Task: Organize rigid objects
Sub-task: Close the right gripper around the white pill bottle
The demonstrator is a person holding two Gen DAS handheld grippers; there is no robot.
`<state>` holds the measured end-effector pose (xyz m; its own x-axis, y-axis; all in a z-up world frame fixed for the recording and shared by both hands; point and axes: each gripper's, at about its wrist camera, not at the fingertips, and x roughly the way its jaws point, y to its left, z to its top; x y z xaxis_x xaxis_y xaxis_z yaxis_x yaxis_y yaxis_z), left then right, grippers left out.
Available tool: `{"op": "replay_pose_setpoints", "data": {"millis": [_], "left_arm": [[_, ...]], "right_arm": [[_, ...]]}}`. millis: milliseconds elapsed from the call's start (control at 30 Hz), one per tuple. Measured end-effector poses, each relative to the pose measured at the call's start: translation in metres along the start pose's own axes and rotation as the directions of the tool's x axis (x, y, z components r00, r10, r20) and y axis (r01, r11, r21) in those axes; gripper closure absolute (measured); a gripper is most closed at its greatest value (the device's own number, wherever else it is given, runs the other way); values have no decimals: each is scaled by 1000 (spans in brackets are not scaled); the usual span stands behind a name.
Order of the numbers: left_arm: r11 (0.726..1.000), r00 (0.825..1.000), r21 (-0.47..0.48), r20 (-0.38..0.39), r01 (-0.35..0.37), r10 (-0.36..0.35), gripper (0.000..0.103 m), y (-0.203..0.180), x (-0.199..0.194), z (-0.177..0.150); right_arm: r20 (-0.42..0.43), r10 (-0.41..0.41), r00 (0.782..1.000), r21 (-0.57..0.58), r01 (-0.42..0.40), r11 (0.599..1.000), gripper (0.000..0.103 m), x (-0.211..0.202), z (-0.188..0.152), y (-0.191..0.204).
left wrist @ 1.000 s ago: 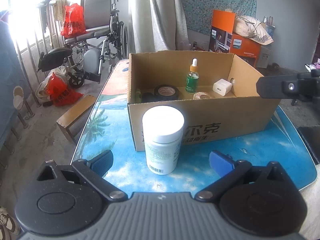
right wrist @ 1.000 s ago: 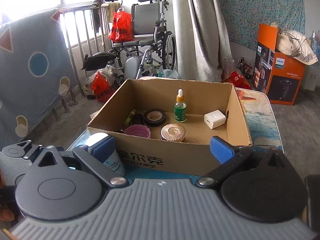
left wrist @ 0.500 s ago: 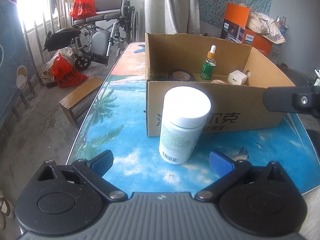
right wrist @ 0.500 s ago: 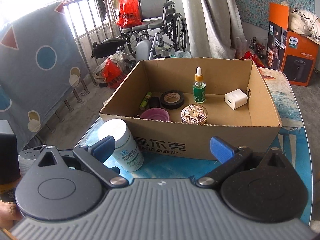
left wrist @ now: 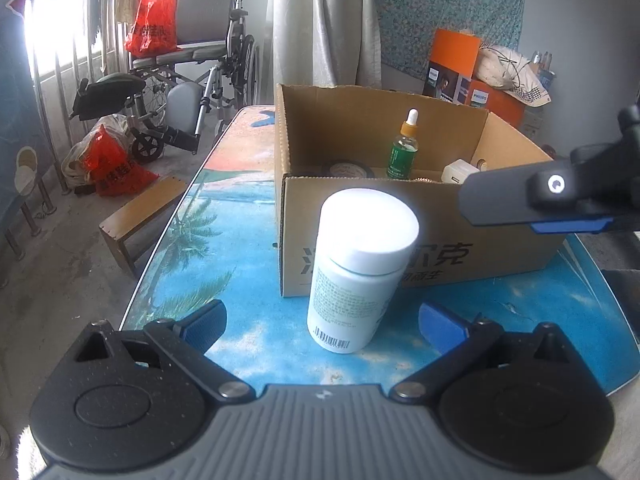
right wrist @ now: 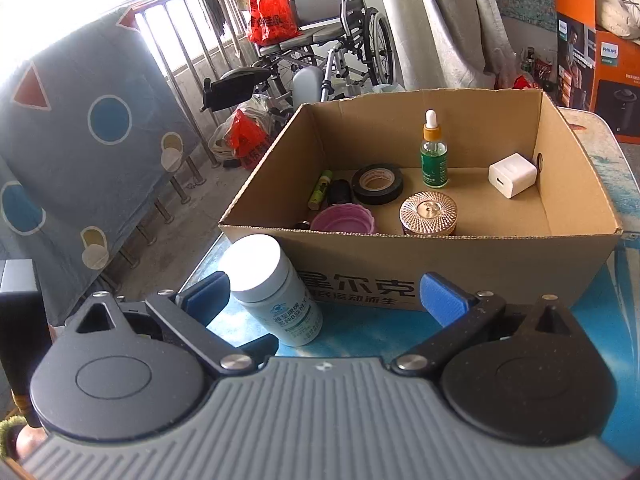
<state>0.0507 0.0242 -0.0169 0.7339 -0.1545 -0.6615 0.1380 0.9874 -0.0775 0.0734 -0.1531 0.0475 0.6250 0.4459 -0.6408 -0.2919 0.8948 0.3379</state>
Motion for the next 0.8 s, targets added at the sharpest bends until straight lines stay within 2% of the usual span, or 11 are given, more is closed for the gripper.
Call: {"op": "replay_pose_setpoints", "data": {"millis": [67,133,200,233,333,433,567,667,800], "left_arm": [[1000,999,23,45,20,-21,1,-3,0,0],[999,997,43,75,24,-28,6,-6,1,0],[998,996,54,86,29,-34,14,-8,3,0],[998,996,58,87,33,-38,22,-8,6,1],[997,996,61,74,38,-42,36,-8,14,1],[997,996,58,66,51,-55,38,-6,21,1],[995,995,69,64,69,-73,48,-7,25,1],[995,996,77,71,57,-62,49,-8,24,-1],[996,996,76,70,56,-62,49,-9,21,-2]], "right_arm": [[-3,84,996,65,-83,994,1,8,2,-6],[-6,134,991,117,-132,984,1,17,4,-11],[-13,169,986,163,-165,973,2,27,3,-15],[-19,179,984,176,-173,969,2,32,4,-16],[-35,200,979,195,-190,962,8,46,4,-18],[-53,223,973,202,-208,957,17,58,5,-18],[-72,242,968,207,-223,953,30,74,5,-17],[-79,263,962,225,-240,944,43,81,4,-19],[-73,269,960,232,-246,941,47,79,3,-20]]}}
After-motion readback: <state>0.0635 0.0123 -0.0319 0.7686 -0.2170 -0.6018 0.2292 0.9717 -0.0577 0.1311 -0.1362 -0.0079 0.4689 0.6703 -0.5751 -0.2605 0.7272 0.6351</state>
